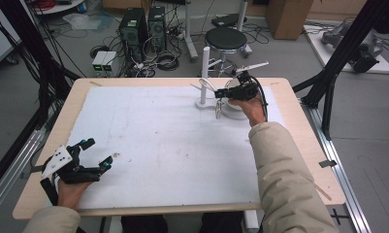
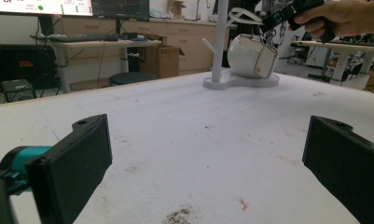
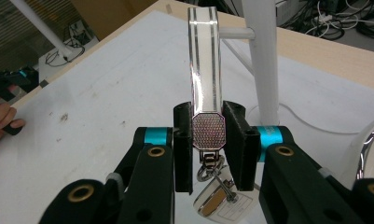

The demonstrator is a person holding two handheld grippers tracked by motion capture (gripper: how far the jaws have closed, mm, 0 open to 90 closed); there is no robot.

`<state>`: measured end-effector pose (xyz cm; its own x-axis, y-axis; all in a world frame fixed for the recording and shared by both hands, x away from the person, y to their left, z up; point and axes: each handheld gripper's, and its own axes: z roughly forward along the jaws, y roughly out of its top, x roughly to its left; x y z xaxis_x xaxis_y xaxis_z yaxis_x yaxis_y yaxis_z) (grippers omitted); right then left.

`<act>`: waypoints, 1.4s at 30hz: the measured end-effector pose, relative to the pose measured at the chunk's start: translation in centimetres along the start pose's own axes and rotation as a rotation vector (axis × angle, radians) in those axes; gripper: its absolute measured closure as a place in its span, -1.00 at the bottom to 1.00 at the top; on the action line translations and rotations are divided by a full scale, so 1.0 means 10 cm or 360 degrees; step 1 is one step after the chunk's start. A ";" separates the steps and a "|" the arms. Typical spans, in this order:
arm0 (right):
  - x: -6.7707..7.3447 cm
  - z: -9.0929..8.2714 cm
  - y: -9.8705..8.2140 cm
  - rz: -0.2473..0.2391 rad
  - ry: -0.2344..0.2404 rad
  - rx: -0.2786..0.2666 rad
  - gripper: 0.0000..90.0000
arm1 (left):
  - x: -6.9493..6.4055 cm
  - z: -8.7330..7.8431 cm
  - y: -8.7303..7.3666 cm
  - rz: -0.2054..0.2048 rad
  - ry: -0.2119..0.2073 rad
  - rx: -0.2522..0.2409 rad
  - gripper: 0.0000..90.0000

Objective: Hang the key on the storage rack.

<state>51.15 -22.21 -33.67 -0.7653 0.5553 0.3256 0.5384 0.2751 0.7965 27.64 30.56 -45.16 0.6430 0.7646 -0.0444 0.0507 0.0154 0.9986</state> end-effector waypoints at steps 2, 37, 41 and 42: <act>-0.02 0.01 -0.01 0.0018 0.0000 -0.0001 0.66 | 0.00 0.00 0.00 0.0005 -0.0001 0.0002 -0.96; -0.05 0.08 -0.02 -0.0024 -0.0087 -0.0032 0.23 | 0.00 -0.01 0.00 0.0009 -0.0009 -0.0012 -0.96; 0.09 -0.05 -0.01 -0.0083 -0.0083 -0.0070 -0.11 | 0.00 -0.01 0.00 0.0002 0.0006 -0.0018 -0.96; 0.13 -0.09 0.00 -0.0110 -0.0096 -0.0064 -0.24 | 0.00 -0.01 0.00 -0.0003 0.0010 -0.0021 -0.96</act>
<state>49.86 -22.19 -32.83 -0.7769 0.5826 0.2387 0.4694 0.2834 0.8363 27.52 30.60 -45.20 0.6380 0.7686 -0.0461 0.0418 0.0252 0.9988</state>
